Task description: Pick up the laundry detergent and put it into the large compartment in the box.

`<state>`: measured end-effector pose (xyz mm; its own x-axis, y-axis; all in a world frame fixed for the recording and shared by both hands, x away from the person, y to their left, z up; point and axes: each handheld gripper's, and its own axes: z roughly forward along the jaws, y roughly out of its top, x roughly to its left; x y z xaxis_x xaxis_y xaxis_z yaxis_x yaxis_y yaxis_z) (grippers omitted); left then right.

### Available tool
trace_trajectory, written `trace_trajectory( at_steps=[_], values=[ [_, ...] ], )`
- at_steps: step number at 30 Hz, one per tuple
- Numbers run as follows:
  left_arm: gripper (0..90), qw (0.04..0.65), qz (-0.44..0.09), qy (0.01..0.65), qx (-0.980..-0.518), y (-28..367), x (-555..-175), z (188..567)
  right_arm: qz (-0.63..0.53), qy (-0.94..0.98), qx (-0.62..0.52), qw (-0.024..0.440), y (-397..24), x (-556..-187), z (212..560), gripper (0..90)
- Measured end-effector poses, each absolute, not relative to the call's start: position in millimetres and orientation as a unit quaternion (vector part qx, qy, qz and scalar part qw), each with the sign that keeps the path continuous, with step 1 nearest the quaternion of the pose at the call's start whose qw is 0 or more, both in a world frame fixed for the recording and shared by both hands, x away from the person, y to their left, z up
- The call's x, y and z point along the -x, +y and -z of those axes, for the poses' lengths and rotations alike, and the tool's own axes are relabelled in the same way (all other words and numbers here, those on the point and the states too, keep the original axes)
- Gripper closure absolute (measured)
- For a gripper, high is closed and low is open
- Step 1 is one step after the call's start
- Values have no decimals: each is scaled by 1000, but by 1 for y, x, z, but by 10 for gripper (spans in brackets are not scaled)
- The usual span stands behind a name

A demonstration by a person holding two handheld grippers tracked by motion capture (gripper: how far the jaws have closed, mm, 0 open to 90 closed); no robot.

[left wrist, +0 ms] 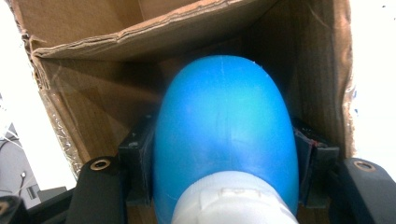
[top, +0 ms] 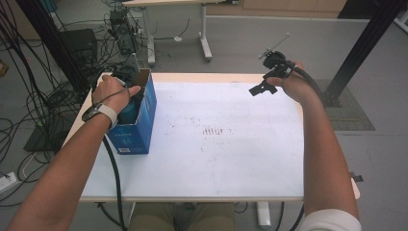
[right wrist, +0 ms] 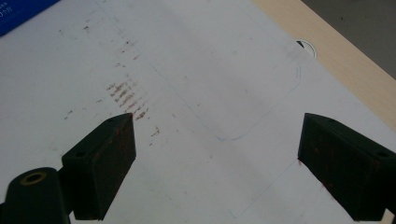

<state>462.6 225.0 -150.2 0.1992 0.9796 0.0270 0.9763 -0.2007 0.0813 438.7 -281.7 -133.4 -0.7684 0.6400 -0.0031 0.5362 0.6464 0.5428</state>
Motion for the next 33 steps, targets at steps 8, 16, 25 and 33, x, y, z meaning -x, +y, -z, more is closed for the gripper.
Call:
trace_trajectory(
  at_steps=[8,16,25,33],
  values=[
    [373,23,-39,632,-774,224,-461,151,-266,902,-326,98,-281,-438,133,112],
    [372,21,-39,631,-774,224,-461,150,-265,902,-327,99,-282,-437,133,112],
    [372,20,-39,631,-775,223,-461,150,-265,902,-327,98,-282,-437,133,111],
    [372,19,-41,630,-775,222,-461,151,-266,902,-326,99,-282,-436,133,112]
  ],
)
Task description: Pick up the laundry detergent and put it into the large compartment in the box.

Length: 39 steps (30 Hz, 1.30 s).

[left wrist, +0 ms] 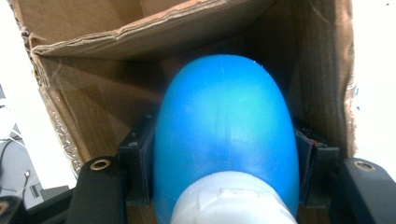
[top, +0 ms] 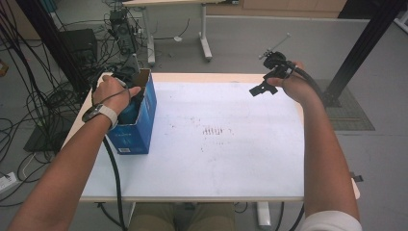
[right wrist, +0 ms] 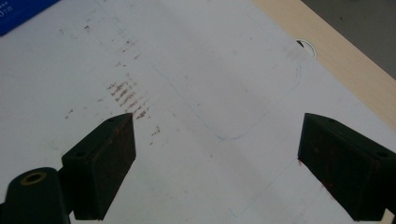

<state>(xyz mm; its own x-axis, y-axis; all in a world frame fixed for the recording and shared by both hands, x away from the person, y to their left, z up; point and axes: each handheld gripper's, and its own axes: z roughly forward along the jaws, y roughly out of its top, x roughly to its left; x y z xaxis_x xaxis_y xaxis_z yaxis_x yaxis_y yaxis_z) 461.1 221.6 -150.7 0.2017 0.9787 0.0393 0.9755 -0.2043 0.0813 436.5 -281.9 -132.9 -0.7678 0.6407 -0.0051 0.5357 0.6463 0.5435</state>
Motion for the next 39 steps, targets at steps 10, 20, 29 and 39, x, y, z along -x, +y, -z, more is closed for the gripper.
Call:
trace_trajectory(
  at_steps=[10,20,29,39],
  values=[
    [372,18,-41,631,-775,222,-461,151,-265,902,-326,98,-281,-436,133,111],
    [372,20,-41,632,-774,222,-459,151,-266,901,-326,100,-282,-435,132,112],
    [372,19,-40,632,-774,223,-460,151,-266,901,-327,100,-283,-435,132,112],
    [372,22,-43,632,-773,223,-458,151,-266,902,-326,100,-282,-435,132,112]
  ],
)
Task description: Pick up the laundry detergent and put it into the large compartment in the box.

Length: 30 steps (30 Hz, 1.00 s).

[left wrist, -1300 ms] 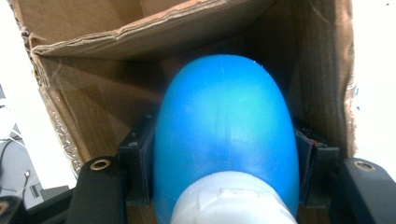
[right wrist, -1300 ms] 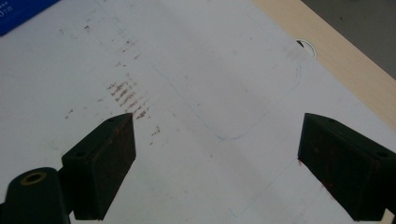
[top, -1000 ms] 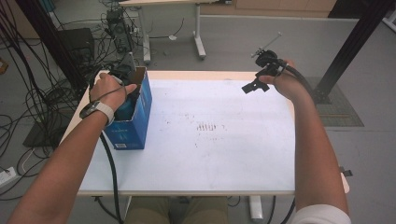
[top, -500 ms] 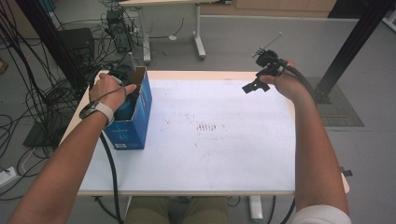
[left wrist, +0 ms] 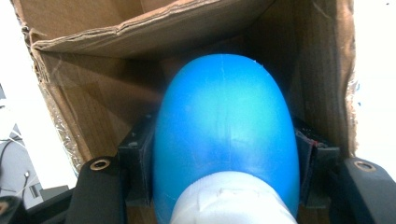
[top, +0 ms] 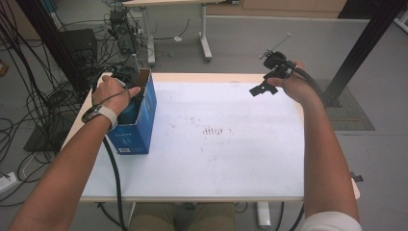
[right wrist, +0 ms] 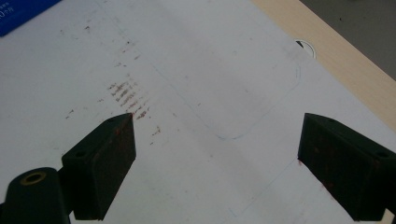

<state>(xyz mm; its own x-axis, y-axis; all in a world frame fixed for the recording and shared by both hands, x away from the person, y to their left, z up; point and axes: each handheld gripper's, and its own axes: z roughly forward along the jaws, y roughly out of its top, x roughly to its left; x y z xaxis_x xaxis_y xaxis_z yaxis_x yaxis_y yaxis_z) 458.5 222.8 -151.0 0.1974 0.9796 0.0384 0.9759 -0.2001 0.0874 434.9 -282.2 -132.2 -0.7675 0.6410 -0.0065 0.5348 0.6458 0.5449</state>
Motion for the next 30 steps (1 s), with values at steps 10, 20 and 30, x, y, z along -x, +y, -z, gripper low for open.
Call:
trace_trajectory(
  at_steps=[10,20,30],
  values=[
    [371,23,-45,631,-774,222,-457,151,-266,901,-327,100,-283,-434,132,112],
    [372,23,-45,632,-774,223,-457,151,-266,902,-327,99,-282,-435,132,112],
    [371,23,-45,631,-774,223,-457,151,-266,902,-326,100,-283,-434,131,112]
  ],
)
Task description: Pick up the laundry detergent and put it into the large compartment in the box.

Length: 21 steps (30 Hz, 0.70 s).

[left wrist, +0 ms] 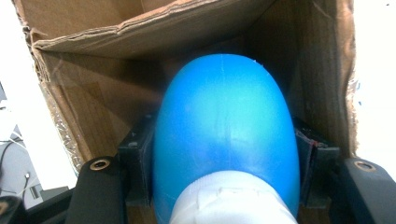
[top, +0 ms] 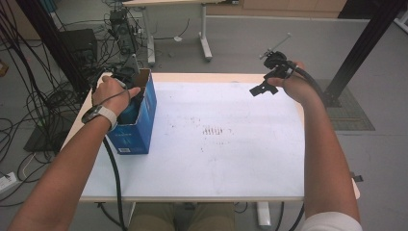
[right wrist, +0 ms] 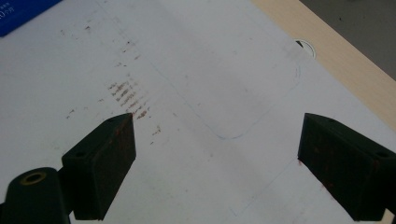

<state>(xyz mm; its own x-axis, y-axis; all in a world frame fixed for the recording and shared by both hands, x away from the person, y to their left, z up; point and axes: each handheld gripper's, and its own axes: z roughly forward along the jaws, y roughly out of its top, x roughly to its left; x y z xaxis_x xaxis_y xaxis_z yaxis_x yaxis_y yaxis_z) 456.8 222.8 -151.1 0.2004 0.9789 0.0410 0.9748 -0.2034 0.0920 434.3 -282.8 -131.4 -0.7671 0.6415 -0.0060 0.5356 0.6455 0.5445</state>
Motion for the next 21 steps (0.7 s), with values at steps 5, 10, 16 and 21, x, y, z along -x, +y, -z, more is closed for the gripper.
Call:
trace_trajectory(
  at_steps=[5,10,16,21],
  values=[
    [372,24,-46,631,-774,223,-456,151,-266,901,-327,100,-283,-434,131,112],
    [371,24,-47,631,-774,222,-456,151,-266,901,-328,100,-283,-434,131,112],
    [371,24,-47,631,-774,223,-456,151,-268,901,-325,100,-283,-434,131,111],
    [371,25,-48,631,-774,223,-455,152,-266,901,-327,100,-283,-433,131,112]
  ],
)
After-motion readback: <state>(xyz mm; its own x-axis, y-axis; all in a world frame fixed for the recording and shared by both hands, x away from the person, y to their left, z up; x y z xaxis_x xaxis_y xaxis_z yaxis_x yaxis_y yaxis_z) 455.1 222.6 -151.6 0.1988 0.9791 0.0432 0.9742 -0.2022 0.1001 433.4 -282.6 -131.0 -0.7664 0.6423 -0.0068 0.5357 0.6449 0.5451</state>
